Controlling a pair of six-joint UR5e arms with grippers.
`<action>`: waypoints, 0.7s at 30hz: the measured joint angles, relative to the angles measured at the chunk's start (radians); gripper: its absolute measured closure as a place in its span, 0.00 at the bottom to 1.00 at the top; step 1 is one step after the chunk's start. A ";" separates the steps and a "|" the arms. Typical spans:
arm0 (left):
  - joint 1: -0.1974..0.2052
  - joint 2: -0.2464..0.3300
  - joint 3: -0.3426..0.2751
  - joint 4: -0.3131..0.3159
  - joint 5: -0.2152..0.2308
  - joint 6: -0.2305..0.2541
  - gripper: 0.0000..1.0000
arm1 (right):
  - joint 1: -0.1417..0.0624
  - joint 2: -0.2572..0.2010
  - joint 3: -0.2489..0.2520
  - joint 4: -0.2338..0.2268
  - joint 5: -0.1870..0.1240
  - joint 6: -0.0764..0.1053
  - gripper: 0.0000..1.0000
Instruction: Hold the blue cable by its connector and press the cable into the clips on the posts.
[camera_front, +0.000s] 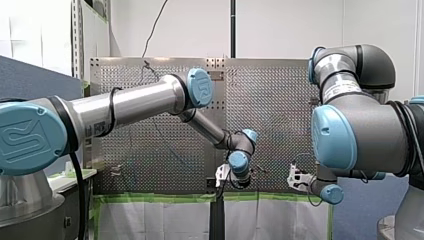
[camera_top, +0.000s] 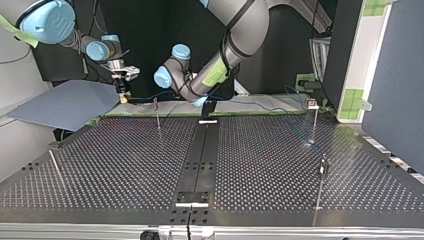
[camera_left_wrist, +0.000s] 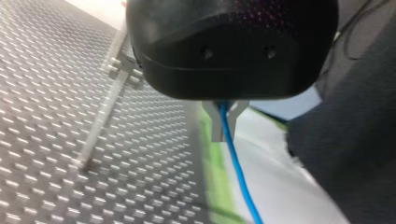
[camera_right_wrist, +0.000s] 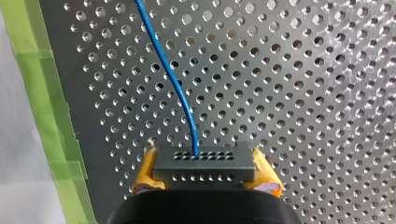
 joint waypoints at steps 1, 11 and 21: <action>-0.003 0.008 -0.001 0.008 -0.008 0.000 1.00 | -0.003 0.000 0.000 -0.001 -0.001 0.004 1.00; -0.029 0.064 -0.001 0.091 -0.040 -0.001 1.00 | -0.029 0.000 -0.004 -0.006 -0.040 0.025 1.00; -0.034 0.066 -0.064 0.189 -0.041 -0.015 1.00 | -0.034 0.000 -0.007 -0.006 -0.051 0.028 1.00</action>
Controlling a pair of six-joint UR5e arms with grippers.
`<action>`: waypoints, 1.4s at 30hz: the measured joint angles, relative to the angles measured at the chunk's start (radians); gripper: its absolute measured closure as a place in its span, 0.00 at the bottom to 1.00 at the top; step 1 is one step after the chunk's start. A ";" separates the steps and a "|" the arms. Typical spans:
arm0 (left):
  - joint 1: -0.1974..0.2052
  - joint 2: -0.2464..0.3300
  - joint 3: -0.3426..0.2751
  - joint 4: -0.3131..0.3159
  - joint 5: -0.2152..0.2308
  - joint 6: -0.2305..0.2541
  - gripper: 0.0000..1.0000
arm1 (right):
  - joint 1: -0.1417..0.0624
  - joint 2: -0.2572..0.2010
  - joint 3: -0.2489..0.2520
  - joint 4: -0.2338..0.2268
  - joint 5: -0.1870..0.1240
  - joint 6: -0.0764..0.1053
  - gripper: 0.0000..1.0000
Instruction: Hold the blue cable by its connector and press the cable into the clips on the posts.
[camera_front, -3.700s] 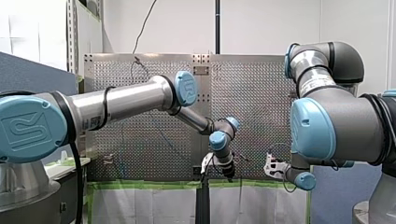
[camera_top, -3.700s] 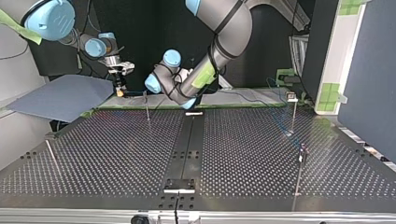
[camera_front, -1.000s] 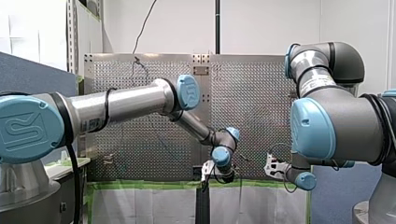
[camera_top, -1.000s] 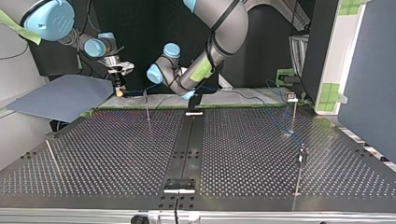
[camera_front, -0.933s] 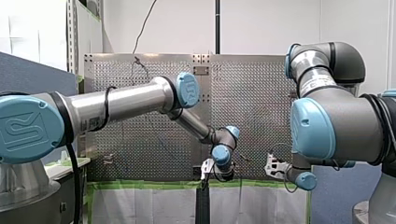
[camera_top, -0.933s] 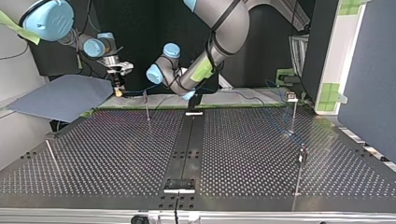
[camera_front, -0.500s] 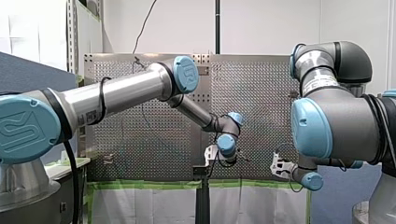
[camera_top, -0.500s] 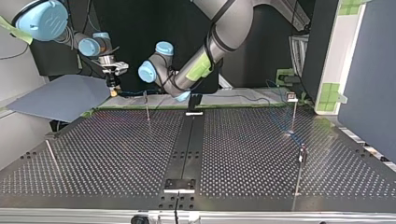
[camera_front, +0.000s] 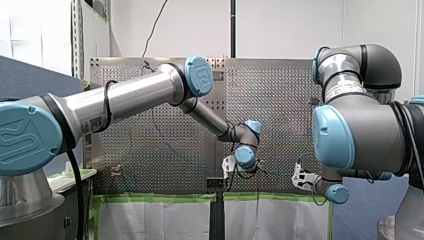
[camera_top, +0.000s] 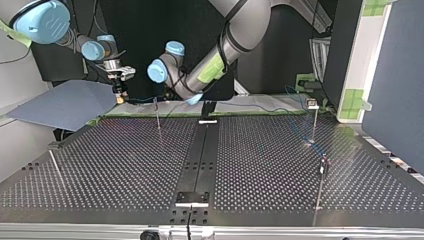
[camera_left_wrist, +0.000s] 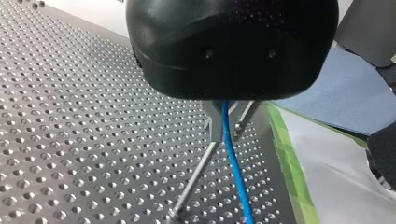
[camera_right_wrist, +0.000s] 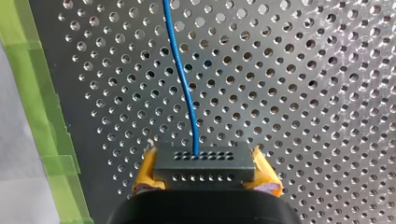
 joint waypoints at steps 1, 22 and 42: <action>0.000 0.000 -0.008 0.009 0.000 -0.002 1.00 | 0.000 0.000 0.000 0.000 0.000 0.000 1.00; -0.004 -0.002 -0.077 0.194 -0.021 -0.026 1.00 | 0.000 0.000 -0.002 -0.052 -0.039 0.000 1.00; 0.010 -0.009 -0.122 0.373 -0.043 -0.039 1.00 | -0.005 0.004 -0.002 -0.141 -0.051 0.009 1.00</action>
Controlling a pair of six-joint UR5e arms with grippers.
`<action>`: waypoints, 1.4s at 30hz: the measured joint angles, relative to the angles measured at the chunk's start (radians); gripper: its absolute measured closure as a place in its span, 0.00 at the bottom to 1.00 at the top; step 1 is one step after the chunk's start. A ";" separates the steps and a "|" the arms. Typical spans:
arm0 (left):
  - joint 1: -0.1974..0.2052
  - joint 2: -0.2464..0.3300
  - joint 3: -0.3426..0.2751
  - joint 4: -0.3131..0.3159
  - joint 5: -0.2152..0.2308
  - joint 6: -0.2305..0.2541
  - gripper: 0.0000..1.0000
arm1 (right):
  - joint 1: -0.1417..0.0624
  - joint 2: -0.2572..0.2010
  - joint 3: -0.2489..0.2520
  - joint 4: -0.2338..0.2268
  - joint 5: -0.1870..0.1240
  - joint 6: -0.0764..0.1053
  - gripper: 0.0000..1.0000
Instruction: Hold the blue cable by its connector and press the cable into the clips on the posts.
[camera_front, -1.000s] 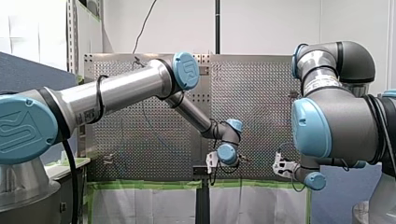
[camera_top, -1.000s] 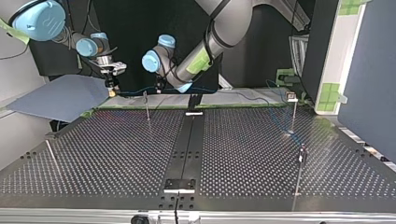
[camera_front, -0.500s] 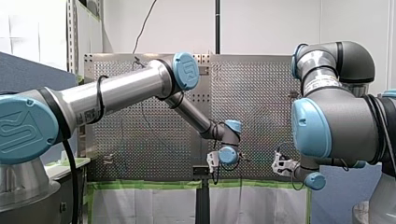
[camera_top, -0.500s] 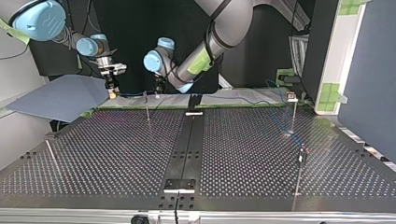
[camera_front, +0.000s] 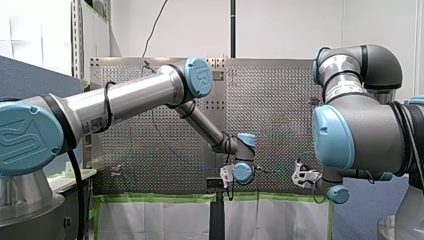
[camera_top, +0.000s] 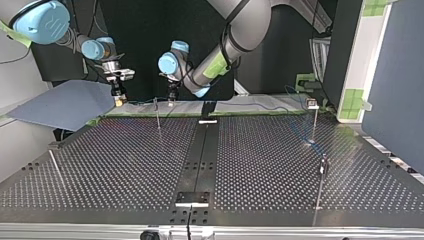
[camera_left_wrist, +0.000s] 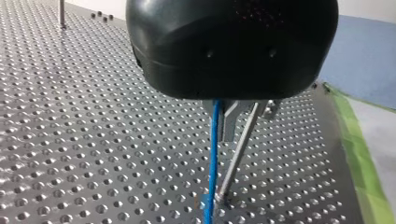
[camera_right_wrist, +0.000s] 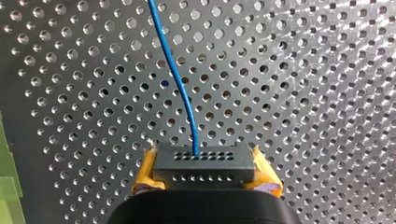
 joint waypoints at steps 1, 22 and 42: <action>0.000 0.000 0.000 0.007 0.000 0.000 1.00 | 0.000 0.000 0.000 -0.001 0.000 0.001 1.00; -0.011 -0.065 0.069 0.040 0.023 -0.002 1.00 | 0.002 0.008 0.000 -0.004 0.001 0.004 1.00; -0.001 -0.091 0.096 0.036 0.043 -0.015 1.00 | 0.008 0.009 -0.001 -0.009 0.015 0.004 1.00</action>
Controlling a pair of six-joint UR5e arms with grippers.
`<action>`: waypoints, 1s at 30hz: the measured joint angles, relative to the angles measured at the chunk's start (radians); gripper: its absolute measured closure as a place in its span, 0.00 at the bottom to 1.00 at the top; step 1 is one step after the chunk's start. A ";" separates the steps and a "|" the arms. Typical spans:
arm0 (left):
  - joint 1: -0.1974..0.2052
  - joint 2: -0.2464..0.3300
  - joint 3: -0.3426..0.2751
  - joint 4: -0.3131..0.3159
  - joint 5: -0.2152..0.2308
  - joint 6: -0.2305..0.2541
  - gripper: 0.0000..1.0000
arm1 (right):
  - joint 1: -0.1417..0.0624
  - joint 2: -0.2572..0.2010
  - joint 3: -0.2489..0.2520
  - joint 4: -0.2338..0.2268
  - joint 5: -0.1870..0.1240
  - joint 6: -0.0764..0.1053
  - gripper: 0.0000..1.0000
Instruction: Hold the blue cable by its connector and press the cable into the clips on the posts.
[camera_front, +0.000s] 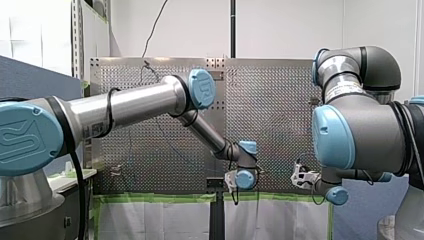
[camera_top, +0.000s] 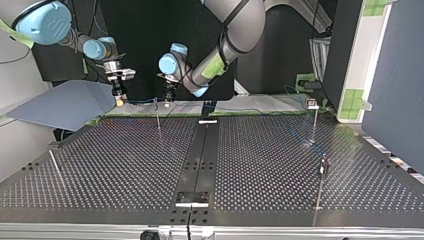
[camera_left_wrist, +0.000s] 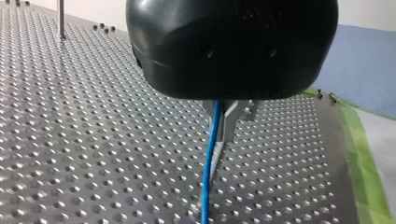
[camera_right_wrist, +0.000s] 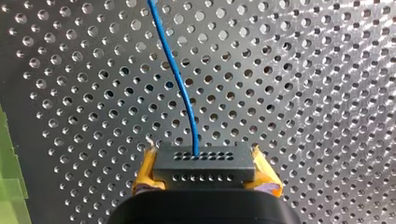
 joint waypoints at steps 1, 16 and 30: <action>0.001 -0.006 0.006 -0.004 0.002 -0.001 1.00 | 0.000 0.000 -0.001 0.000 0.001 0.000 1.00; 0.023 -0.024 0.020 -0.018 0.020 -0.011 1.00 | 0.003 0.002 -0.022 -0.001 0.005 0.007 1.00; 0.046 -0.024 0.067 -0.018 0.039 -0.017 1.00 | 0.002 0.003 -0.064 0.010 0.002 0.009 1.00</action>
